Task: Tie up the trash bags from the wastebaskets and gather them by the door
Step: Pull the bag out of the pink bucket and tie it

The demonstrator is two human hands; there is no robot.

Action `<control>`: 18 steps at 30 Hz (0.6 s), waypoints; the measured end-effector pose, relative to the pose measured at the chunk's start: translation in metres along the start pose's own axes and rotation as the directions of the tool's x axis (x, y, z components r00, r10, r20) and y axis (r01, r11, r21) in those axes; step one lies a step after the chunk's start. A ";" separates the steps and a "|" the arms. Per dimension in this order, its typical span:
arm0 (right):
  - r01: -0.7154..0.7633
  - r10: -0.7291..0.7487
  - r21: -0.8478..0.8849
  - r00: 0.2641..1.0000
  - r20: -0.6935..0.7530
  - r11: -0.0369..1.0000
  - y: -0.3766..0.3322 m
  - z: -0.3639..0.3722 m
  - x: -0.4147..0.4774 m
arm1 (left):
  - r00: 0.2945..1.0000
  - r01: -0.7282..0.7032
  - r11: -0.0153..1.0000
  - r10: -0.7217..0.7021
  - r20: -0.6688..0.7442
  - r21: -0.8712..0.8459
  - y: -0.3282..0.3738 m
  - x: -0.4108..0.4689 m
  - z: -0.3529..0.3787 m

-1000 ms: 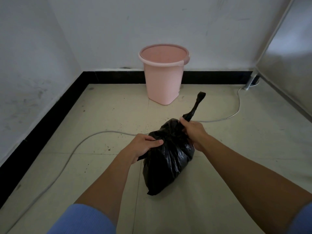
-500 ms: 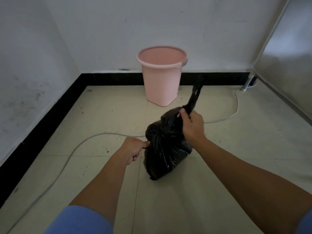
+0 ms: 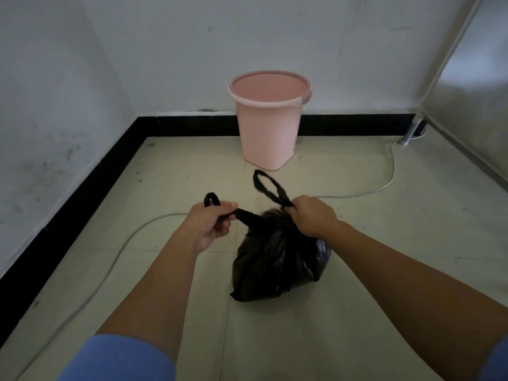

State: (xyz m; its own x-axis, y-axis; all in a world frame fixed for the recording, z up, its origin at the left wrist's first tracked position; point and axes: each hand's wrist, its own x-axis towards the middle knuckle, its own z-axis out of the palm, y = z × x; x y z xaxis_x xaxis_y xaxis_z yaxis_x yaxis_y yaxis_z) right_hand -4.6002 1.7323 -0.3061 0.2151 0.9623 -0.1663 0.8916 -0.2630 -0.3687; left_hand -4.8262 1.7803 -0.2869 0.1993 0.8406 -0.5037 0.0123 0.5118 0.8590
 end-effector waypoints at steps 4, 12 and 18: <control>0.100 -0.046 -0.172 0.955 0.293 0.980 -0.006 0.003 -0.003 | 0.985 -0.158 0.987 0.157 0.074 0.008 0.024 -0.007 0.011; 0.139 -0.138 -0.236 0.990 0.020 0.962 -0.016 0.032 -0.016 | 0.950 -0.274 0.959 0.258 0.178 0.073 0.041 -0.011 0.021; 0.263 -0.277 0.104 0.947 0.163 0.959 -0.013 0.029 -0.014 | 0.984 0.091 0.973 -0.056 -0.169 0.210 -0.002 0.000 0.010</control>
State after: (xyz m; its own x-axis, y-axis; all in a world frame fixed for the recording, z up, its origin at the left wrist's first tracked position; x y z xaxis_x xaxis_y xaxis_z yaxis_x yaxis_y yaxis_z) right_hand -4.6269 1.7199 -0.3253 -0.1086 0.9728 -0.2047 0.8701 -0.0065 -0.4928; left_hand -4.8163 1.7779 -0.2878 0.0294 0.8285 -0.5592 0.2358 0.5379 0.8094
